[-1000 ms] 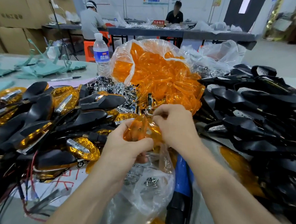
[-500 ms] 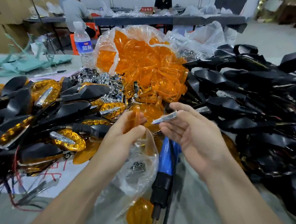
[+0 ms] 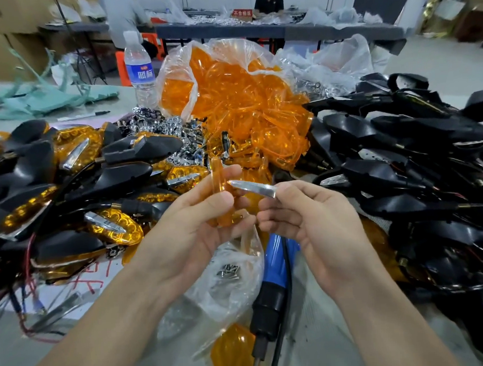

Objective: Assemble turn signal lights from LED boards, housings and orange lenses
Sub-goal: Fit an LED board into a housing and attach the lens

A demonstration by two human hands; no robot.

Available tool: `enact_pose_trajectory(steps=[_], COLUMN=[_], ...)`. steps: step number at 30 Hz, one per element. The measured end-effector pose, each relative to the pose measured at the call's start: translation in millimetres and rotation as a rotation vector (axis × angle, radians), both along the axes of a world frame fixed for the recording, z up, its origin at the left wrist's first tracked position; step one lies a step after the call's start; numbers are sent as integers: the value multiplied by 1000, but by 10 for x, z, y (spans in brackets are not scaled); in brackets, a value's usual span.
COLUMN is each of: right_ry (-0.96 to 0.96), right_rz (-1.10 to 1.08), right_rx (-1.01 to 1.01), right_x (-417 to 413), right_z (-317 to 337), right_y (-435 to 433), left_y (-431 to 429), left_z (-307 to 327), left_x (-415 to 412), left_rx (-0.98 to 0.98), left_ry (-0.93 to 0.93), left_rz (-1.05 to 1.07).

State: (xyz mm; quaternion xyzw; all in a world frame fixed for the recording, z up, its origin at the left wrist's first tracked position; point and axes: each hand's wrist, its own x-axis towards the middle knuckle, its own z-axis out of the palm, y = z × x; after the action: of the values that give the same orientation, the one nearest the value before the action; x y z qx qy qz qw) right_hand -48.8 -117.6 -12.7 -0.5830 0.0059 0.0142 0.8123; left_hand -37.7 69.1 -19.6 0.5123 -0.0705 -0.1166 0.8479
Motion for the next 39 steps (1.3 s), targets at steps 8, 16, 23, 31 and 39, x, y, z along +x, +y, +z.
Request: enact_pose_trajectory(steps=[8, 16, 23, 31, 39], right_ry=[-66, -315, -220, -316, -454], right_rz=[122, 40, -15, -52, -209], right_rx=[-374, -784, -400, -506, -835], right_x=[-42, -137, -124, -196, -291], right_z=[17, -5, 48, -88, -139], right_y=[51, 141, 90, 296, 441], left_y=[-27, -105, -117, -171, -145], left_z=[7, -59, -38, -105, -118], left_x=[-13, -34, -61, -104, -112], left_rx=[40, 267, 329, 470, 670], left_ry=[79, -85, -50, -22, -147], left_rz=[136, 193, 328, 488, 579])
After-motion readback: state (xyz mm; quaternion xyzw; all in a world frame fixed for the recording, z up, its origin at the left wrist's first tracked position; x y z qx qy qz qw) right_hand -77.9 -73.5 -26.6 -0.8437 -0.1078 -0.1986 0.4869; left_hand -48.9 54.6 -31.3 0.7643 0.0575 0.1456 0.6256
